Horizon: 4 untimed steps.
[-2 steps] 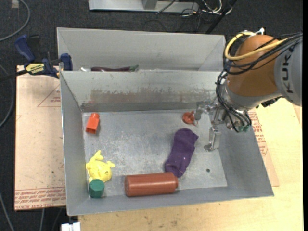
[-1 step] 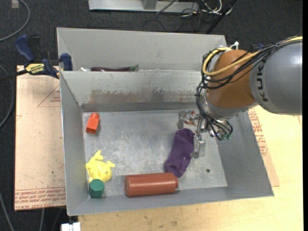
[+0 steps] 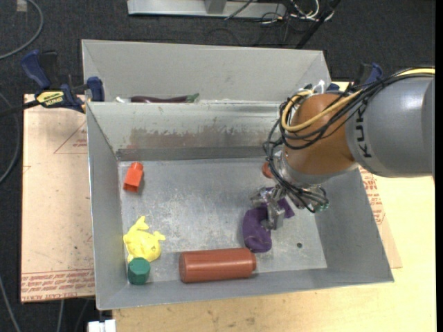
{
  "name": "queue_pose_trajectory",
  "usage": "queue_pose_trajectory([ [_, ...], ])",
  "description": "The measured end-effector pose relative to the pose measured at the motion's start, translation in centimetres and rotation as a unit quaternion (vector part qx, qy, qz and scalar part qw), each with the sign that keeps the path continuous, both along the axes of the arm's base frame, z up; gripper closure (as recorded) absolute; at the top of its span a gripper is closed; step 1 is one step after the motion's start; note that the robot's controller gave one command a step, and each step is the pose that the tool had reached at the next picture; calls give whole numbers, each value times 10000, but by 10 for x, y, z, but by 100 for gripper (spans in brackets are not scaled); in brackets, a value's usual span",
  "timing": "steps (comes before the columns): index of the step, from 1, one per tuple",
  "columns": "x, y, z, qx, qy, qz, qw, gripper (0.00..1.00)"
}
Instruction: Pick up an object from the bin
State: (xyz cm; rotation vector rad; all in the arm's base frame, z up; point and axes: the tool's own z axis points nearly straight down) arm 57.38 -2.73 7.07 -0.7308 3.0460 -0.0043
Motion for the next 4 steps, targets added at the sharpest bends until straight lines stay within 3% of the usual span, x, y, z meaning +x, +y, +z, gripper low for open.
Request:
queue_pose_trajectory([
  [2, 0, 0, 1, 0, 3, 16, 10000, 100],
  [3, -30, 45, 42, 6, -8, 202, 9998, 100],
  [4, -30, 45, 42, 5, -8, 202, 9998, 100],
])
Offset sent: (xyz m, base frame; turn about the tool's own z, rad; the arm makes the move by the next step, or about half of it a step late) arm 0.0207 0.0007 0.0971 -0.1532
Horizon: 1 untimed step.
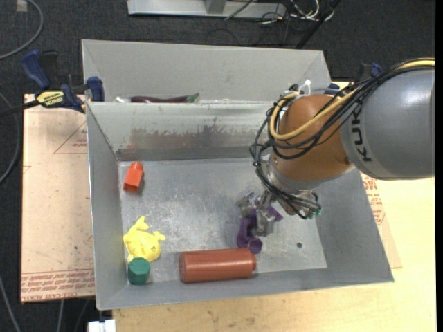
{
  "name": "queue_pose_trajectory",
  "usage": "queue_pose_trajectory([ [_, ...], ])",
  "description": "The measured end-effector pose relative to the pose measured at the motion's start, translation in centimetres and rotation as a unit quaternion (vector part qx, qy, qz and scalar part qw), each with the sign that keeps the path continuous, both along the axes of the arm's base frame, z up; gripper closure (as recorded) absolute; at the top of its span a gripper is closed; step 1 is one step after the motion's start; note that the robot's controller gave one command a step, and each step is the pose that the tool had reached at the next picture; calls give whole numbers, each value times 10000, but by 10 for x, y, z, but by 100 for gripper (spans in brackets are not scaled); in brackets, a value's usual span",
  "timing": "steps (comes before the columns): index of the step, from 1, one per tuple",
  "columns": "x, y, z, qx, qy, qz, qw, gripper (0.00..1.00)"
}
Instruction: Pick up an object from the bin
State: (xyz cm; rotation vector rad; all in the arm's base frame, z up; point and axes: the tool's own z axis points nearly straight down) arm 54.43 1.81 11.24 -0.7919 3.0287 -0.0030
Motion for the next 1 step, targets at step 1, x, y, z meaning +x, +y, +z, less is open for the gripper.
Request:
queue_pose_trajectory([
  [1, 3, -10, 180, 13, -63, -553, 9984, 100],
])
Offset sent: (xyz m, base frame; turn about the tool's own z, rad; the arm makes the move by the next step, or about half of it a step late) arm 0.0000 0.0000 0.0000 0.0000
